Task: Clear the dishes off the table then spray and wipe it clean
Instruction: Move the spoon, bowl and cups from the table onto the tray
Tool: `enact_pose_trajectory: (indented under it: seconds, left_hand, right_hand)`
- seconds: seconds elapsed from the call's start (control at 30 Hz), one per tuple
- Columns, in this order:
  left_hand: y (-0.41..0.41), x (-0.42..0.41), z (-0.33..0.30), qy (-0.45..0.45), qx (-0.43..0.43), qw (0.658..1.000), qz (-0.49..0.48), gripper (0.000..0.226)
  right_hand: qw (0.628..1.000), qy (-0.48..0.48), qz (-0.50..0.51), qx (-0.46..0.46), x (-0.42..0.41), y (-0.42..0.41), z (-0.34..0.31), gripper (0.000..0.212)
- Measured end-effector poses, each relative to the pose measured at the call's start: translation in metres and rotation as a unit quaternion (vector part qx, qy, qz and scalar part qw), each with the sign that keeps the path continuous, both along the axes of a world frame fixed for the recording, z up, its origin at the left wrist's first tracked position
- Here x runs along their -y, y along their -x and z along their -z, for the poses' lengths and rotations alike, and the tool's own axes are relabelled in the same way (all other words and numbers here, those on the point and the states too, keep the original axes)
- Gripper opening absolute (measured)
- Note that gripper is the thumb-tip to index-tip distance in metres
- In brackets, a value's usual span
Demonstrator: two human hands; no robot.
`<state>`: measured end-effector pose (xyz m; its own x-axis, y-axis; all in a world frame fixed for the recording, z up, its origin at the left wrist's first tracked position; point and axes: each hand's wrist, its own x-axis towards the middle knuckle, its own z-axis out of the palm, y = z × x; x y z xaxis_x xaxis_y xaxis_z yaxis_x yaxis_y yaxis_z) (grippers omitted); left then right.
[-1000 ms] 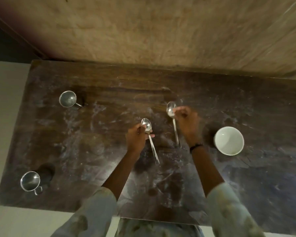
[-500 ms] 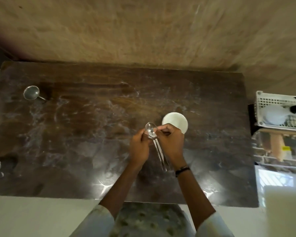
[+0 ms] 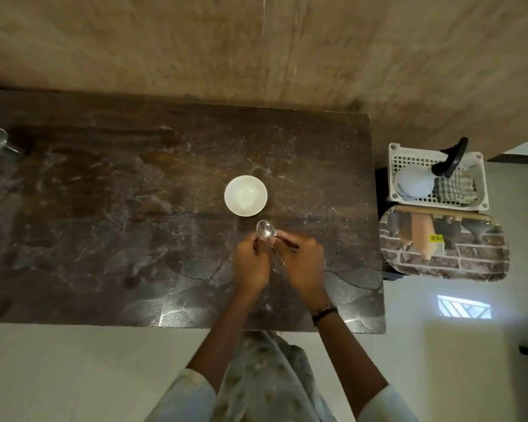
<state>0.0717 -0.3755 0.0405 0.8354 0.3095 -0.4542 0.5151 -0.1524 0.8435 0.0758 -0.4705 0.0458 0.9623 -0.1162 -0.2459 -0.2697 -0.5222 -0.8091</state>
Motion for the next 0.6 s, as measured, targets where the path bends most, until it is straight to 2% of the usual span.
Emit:
enact_pose_trajectory:
  seconds: [0.07,0.17,0.33,0.43,0.6]
  left_hand:
    - [-0.002,0.008,0.007,-0.022,-0.019,0.999,-0.027,0.024]
    - [-0.003,0.019,0.017,-0.029,-0.04,0.996,-0.08,0.025]
    - [0.004,0.05,0.022,0.064,-0.042,0.988,-0.137,0.016]
    - [0.008,0.074,0.025,0.121,-0.038,0.982,-0.139,0.011]
    - [0.005,0.135,0.029,0.146,-0.041,0.98,-0.13,0.031]
  right_hand:
    - [0.996,0.058,-0.056,0.036,0.006,0.011,0.008,0.016]
    - [0.984,0.147,-0.091,0.035,0.015,0.023,0.017,0.017]
    - [0.955,0.269,-0.1,0.073,0.049,0.031,0.017,0.014]
    - [0.941,0.303,-0.129,0.082,0.088,0.032,0.022,0.019]
    - [0.928,0.305,-0.167,0.129,0.173,0.029,0.031,0.034]
